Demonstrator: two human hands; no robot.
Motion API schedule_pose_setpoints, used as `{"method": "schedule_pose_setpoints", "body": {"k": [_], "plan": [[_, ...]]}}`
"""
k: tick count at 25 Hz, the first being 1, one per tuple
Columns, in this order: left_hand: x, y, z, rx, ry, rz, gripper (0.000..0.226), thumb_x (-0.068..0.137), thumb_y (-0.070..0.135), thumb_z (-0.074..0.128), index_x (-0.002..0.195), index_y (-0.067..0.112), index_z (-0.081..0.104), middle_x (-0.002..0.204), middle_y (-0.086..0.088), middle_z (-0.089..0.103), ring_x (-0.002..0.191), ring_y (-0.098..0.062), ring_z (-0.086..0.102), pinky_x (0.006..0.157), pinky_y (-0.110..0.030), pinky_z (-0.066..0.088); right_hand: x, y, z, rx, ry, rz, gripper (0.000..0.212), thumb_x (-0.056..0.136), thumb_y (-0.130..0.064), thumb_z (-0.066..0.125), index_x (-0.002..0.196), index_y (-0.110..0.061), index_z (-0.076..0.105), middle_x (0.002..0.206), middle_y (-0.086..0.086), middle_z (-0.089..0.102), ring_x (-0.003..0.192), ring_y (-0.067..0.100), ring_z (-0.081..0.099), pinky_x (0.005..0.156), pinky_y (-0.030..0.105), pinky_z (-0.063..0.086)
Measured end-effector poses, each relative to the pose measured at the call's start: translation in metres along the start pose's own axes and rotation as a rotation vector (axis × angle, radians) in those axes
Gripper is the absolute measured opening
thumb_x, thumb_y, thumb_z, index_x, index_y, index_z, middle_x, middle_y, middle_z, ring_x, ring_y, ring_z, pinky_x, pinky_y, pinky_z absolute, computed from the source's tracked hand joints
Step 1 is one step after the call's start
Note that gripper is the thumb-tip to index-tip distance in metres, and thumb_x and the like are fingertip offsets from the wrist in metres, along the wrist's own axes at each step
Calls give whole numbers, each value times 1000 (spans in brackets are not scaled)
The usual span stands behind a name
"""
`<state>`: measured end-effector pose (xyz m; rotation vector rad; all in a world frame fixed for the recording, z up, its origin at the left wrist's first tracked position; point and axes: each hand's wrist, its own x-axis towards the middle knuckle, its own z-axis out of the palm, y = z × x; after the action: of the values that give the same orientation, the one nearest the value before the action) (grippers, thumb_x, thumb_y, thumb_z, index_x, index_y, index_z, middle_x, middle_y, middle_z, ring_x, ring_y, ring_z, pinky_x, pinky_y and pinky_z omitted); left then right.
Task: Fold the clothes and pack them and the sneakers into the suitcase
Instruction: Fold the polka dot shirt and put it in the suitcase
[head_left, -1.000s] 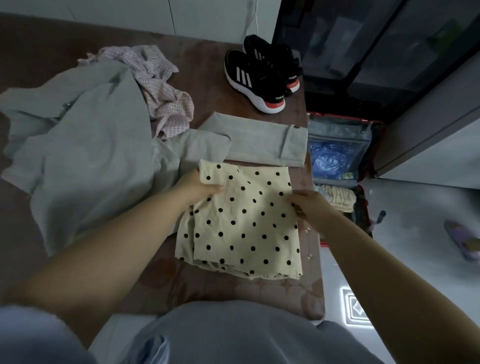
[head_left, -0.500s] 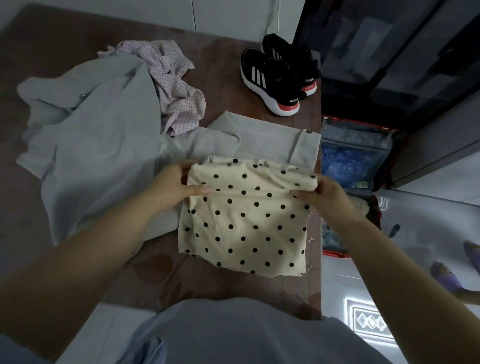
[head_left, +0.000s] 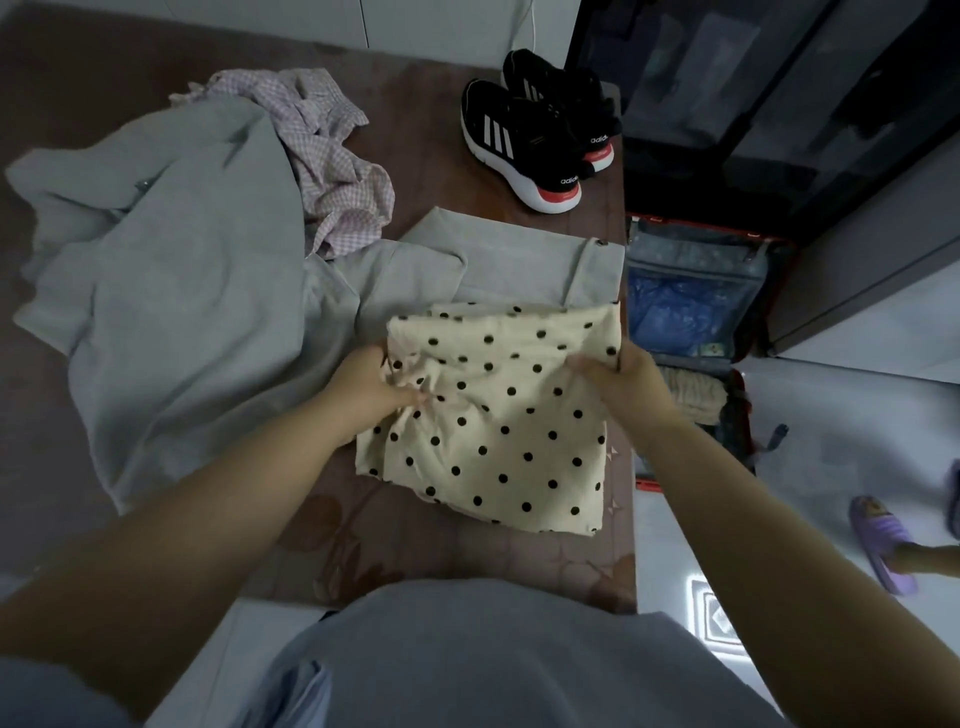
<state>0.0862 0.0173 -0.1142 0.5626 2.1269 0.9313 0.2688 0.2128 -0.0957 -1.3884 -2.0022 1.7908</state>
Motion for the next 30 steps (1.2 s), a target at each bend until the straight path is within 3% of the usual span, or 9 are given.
{"method": "schedule_pose_setpoints", "body": {"k": [4, 8, 11, 13, 17, 20, 23, 26, 30], "plan": [[5, -2, -2, 1, -28, -15, 40, 72, 16, 79, 105, 16, 56, 93, 11, 61, 89, -7, 59, 68, -18, 44, -9, 8, 3, 19, -169, 72, 49, 78, -4, 72, 118, -18, 49, 93, 6, 67, 98, 27, 65, 88, 44, 54], [11, 1, 5, -88, -8, -6, 45, 79, 8, 70, 120, 16, 52, 111, 6, 59, 99, -12, 58, 83, -26, 45, -4, 12, 12, -34, -4, 114, 30, 75, -1, 72, 96, -16, 58, 102, 7, 67, 99, 27, 64, 87, 44, 54], [10, -4, -3, -320, -11, -31, 32, 82, -3, 63, 110, 11, 60, 100, 0, 66, 92, -16, 62, 81, -30, 48, -14, 19, -8, 182, -54, -15, 29, 81, 8, 59, 81, -19, 69, 78, -2, 72, 74, 12, 70, 63, 25, 57], [5, -18, -12, -237, -56, 85, 41, 81, -14, 55, 83, 24, 71, 79, 6, 68, 76, -10, 62, 71, -27, 46, -26, 28, -14, 270, -158, -21, 42, 79, 13, 50, 59, -18, 70, 64, -4, 68, 60, 5, 64, 56, 17, 52], [-1, -37, -17, 231, -106, 367, 56, 72, -11, 67, 57, 43, 67, 86, 12, 52, 77, 9, 51, 71, -3, 33, -27, 57, -10, -70, -114, -78, 60, 73, 32, 34, 59, -15, 68, 93, 3, 56, 89, 13, 57, 67, 2, 44], [-2, -36, -27, 586, -125, 447, 51, 78, -10, 56, 74, 39, 72, 111, 11, 51, 107, 1, 46, 90, -8, 28, -28, 63, -16, -465, -29, -235, 55, 81, 19, 44, 72, -26, 74, 118, 5, 53, 108, 18, 50, 86, 6, 39], [-11, -19, -28, 778, -4, 478, 32, 83, 15, 45, 78, 32, 71, 132, 8, 49, 127, -19, 34, 105, -25, 15, -48, 55, 1, -566, 52, -459, 18, 82, -5, 57, 90, -16, 70, 118, 6, 60, 107, 27, 51, 92, 36, 43], [-27, 7, 11, 748, 148, 588, 41, 82, 37, 34, 91, 17, 69, 115, -3, 63, 109, -28, 52, 100, -35, 28, -64, 56, 48, -786, -44, -515, 48, 82, -48, 51, 124, -25, 51, 132, 4, 52, 122, 25, 44, 106, 45, 32], [-37, -40, 56, 932, 50, 503, 55, 92, 57, 24, 136, 27, 40, 137, -7, 49, 123, -30, 45, 106, -47, 27, -64, 99, 61, -1062, -144, -578, 59, 88, -66, 27, 138, -37, 34, 150, 5, 34, 140, 24, 25, 114, 48, 13]]}}
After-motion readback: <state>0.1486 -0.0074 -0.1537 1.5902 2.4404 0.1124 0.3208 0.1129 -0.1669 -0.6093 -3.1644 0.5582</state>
